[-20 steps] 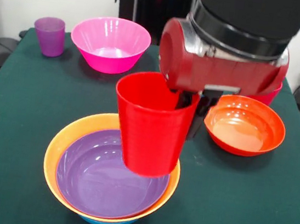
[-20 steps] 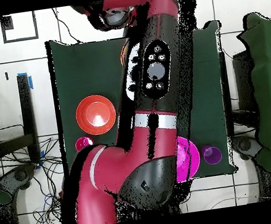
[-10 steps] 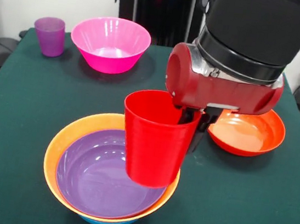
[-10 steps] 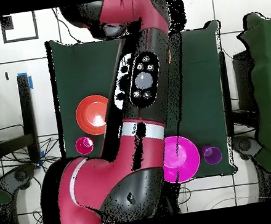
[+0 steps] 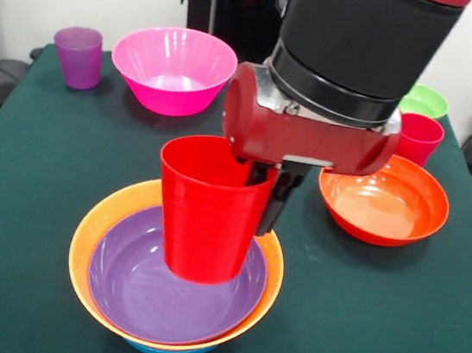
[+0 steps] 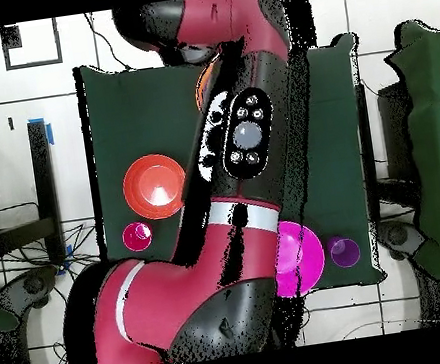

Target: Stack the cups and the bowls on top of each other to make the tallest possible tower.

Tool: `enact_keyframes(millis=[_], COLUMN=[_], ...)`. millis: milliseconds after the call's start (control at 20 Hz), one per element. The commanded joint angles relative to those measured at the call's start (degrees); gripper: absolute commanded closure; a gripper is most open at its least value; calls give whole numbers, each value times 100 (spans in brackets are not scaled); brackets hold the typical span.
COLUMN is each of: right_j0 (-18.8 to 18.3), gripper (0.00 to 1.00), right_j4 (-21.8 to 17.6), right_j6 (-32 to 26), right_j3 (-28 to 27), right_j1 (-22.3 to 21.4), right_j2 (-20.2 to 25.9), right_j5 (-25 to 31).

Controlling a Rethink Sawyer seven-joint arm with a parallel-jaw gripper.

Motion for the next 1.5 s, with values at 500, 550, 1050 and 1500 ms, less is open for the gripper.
enact_keyframes(millis=[500, 550, 1050, 1500], right_j0=[20, 39, 112, 157], gripper=[100, 100, 100, 100], right_j4=[-1007, -1044, -1334, -1529], right_j6=[-1259, -1203, -913, -628], right_j3=[1372, 1419, 1661, 1817], right_j1=[-443, -454, -455, -466], right_j2=[1147, 1173, 1412, 1526], right_j5=[-673, -724, -1103, -1307])
